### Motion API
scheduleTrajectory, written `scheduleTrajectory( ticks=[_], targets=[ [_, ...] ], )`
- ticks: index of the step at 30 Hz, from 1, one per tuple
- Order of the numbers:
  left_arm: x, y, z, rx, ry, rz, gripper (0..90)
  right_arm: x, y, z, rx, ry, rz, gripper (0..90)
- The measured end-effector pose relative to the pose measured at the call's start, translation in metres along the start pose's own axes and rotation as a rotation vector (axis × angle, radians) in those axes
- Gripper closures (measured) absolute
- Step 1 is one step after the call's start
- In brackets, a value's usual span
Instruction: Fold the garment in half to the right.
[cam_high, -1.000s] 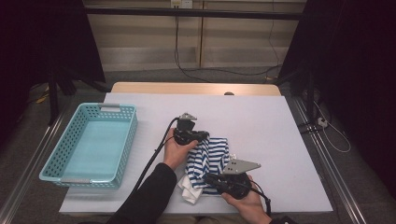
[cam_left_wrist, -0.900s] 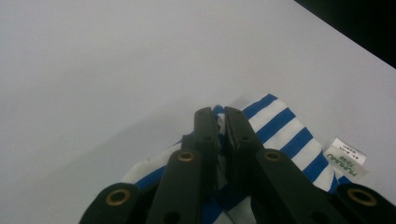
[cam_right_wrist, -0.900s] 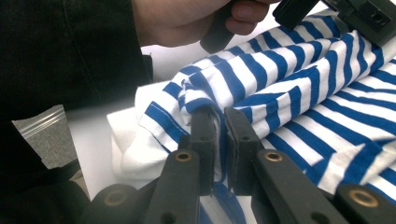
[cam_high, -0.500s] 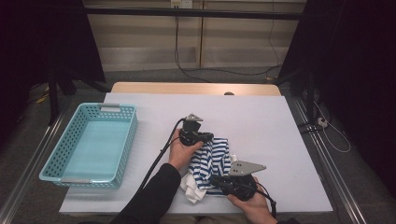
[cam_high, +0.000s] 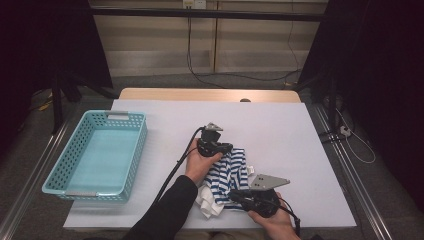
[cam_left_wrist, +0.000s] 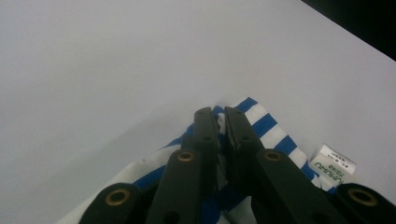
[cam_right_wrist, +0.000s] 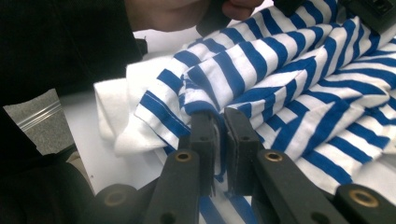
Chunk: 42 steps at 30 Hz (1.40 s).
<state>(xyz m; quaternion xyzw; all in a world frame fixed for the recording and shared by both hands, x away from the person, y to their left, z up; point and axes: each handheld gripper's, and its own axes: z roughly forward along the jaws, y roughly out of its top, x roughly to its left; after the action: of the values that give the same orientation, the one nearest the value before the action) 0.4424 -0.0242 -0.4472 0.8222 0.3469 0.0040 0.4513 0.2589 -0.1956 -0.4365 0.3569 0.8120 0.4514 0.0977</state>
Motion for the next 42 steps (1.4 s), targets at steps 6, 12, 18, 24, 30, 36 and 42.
scheduleTrajectory(
  ticks=[6, 12, 18, 24, 30, 36, 42],
  targets=[
    [-0.002, 0.001, 0.002, 0.001, -0.006, 0.012, 84.4, -0.001, -0.004, -0.002, 0.011, -0.017, -0.018, 83.0],
    [-0.005, 0.002, 0.004, -0.009, 0.0, 0.015, 82.8, -0.001, -0.007, -0.006, 0.012, -0.032, -0.009, 82.9],
    [-0.01, 0.005, 0.005, -0.003, -0.01, 0.033, 82.0, -0.001, -0.01, -0.008, 0.018, -0.039, -0.005, 82.9],
    [-0.012, 0.006, 0.008, 0.004, -0.016, 0.021, 77.4, -0.002, -0.012, -0.012, 0.025, -0.031, 0.008, 82.3],
    [-0.011, 0.005, 0.007, -0.012, -0.027, 0.04, 66.3, -0.004, -0.014, -0.016, 0.016, -0.027, 0.02, 72.8],
    [-0.012, 0.006, 0.006, -0.017, -0.019, 0.053, 49.7, -0.004, -0.014, -0.016, 0.011, -0.023, 0.02, 56.5],
    [-0.006, 0.008, -0.003, -0.064, 0.017, 0.018, 29.1, -0.006, -0.014, -0.017, 0.007, -0.063, 0.033, 40.2]
  ],
)
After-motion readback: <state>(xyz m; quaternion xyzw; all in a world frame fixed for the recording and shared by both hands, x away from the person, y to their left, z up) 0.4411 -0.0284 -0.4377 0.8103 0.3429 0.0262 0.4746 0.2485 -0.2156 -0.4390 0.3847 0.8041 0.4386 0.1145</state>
